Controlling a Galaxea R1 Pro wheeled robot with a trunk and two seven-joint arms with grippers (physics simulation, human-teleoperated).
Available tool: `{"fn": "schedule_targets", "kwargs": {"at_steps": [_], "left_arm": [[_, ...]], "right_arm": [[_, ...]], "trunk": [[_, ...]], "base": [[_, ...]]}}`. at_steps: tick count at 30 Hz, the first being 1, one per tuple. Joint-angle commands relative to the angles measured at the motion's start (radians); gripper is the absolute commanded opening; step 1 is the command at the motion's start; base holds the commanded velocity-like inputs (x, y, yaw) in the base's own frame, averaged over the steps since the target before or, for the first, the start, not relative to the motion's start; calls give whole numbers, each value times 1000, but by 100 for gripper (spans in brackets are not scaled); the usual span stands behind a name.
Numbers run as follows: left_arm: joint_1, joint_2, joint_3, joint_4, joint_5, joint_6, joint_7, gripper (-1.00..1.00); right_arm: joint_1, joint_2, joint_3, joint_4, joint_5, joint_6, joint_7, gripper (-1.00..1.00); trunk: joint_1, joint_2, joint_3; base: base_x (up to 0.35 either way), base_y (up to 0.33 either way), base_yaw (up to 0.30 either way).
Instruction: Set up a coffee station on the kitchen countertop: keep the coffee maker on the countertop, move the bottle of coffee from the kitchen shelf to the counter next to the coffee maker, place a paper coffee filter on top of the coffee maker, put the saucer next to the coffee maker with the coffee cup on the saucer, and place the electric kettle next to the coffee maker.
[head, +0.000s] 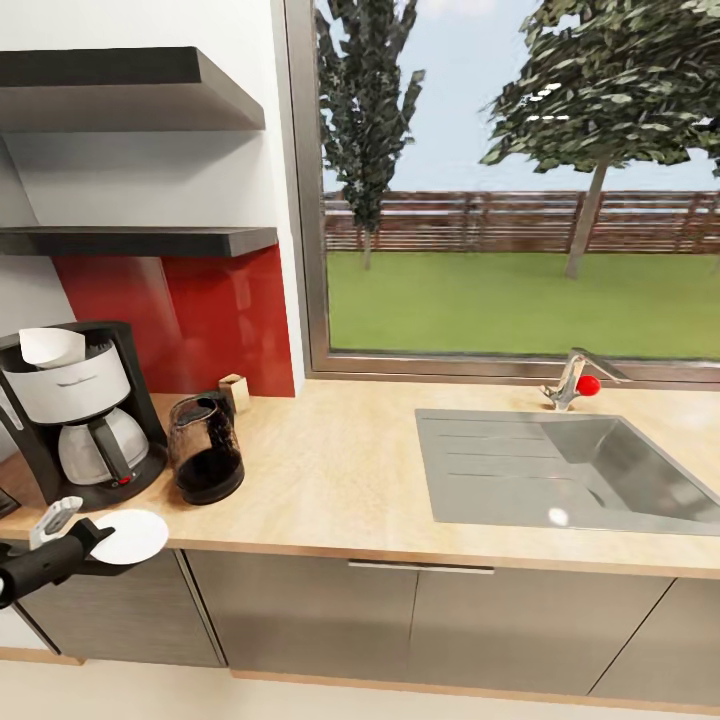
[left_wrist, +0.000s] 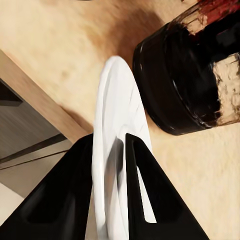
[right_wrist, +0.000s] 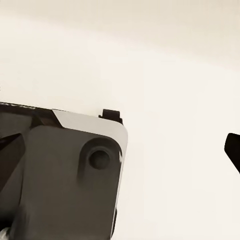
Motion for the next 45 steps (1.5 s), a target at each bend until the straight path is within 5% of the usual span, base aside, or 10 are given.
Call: {"fn": "schedule_targets", "kwargs": {"at_steps": [1,45], "left_arm": [[-1,-1,3,0,0,7,-1,-100],[0,-4,0,6,-2,7,1,-100]], "right_arm": [[-1,0,5,1,7,-2,1,100],[4,-1,5,1,7,-2,0,100]], "trunk": [[1,-2,-2],[1,-2,-2]], "base": [[0,0,0],[91,0,0]]}}
